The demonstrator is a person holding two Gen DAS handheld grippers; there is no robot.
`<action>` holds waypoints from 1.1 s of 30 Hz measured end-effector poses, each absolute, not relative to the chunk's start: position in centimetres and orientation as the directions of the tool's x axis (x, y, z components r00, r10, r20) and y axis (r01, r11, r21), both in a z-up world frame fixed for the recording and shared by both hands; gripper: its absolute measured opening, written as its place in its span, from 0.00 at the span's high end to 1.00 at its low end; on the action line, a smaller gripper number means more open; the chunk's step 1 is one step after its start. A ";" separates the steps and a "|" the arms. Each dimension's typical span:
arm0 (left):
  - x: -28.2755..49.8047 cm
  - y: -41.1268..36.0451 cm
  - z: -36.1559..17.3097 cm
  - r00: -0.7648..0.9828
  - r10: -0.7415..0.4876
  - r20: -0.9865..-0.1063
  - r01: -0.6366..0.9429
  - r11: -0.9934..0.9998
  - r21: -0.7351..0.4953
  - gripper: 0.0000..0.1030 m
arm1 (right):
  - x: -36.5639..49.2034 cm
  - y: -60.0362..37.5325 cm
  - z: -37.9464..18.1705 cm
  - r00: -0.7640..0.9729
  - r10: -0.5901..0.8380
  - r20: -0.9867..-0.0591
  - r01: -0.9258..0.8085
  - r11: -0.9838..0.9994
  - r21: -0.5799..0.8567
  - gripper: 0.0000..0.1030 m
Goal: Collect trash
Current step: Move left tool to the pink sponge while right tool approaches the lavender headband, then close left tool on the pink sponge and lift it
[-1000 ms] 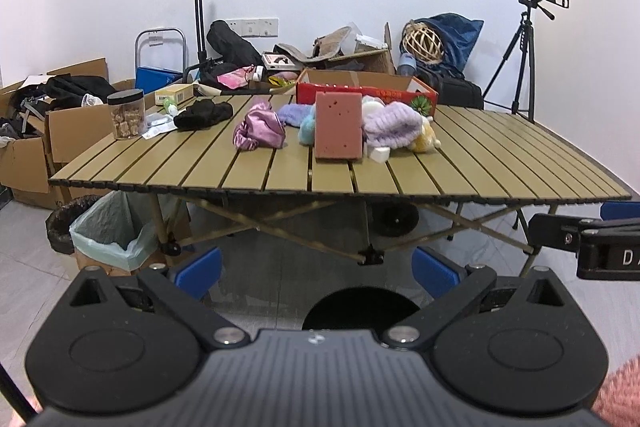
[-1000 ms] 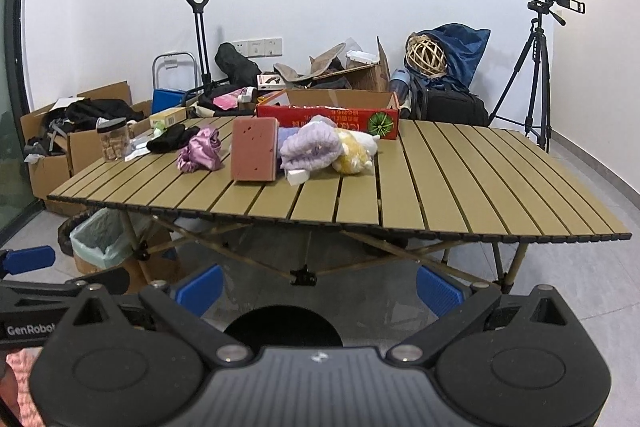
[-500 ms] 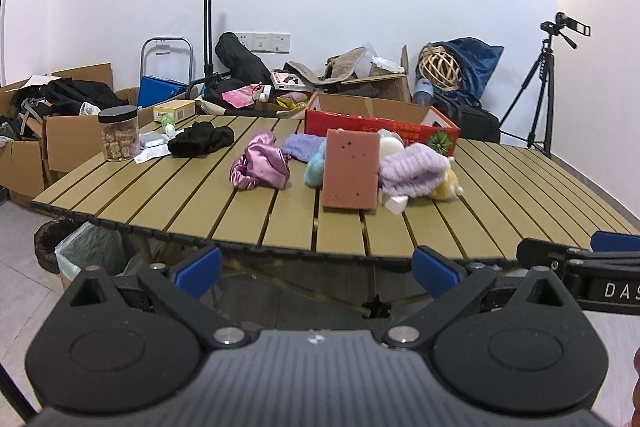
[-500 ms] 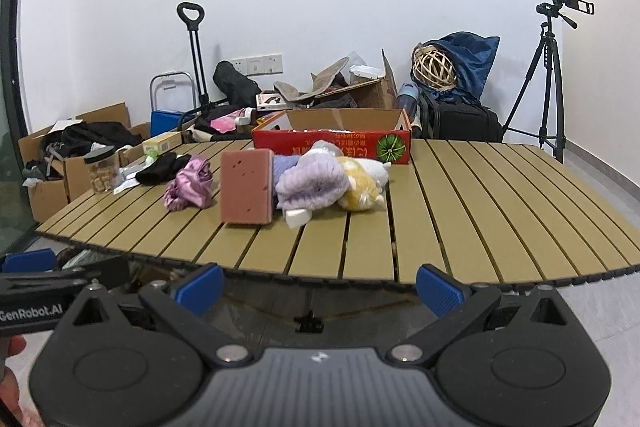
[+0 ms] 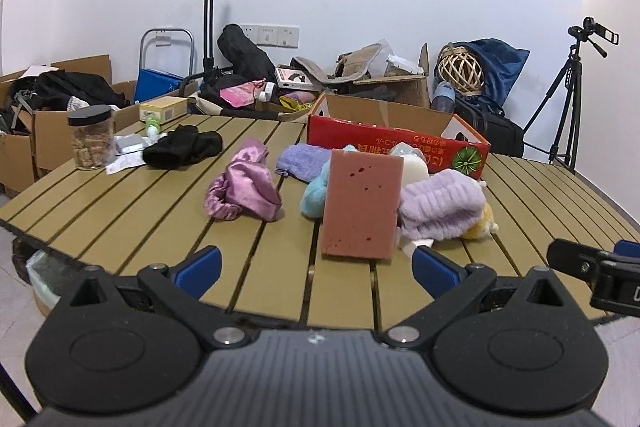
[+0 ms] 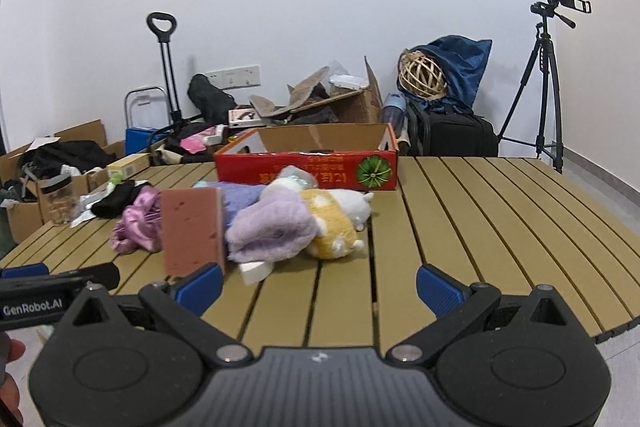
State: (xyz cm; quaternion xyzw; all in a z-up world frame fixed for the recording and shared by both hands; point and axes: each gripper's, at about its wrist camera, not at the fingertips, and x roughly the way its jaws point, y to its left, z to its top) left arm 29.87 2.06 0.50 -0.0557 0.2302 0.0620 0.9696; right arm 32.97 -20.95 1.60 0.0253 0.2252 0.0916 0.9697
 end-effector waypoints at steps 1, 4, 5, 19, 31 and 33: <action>30.6 1.9 0.3 0.886 0.096 -0.453 -0.147 0.986 -0.078 0.00 | 33.7 -21.2 1.3 0.882 0.185 -0.434 -0.159 0.983 0.096 0.00; 32.8 1.4 -0.3 0.889 0.106 -0.446 -0.149 0.987 -0.063 0.00 | 35.6 -21.9 0.5 0.881 0.179 -0.438 -0.140 0.983 0.119 0.00; 33.5 1.2 -0.6 0.890 0.109 -0.443 -0.150 0.987 -0.057 0.00 | 36.1 -22.1 0.3 0.881 0.175 -0.440 -0.134 0.983 0.123 0.00; 40.8 -1.8 -5.0 0.889 0.149 -0.433 -0.141 0.989 0.050 0.00 | 40.1 -23.1 -2.0 0.898 0.130 -0.420 -0.091 0.990 0.112 0.00; 42.1 -1.3 -5.4 0.900 0.097 -0.426 -0.104 0.995 0.006 0.13 | 40.8 -23.0 -2.2 0.905 0.137 -0.403 -0.079 0.984 0.157 0.00; 42.0 -1.4 -5.4 0.902 0.077 -0.425 -0.081 0.997 0.009 0.25 | 41.0 -22.8 -2.2 0.905 0.143 -0.402 -0.079 0.982 0.173 0.00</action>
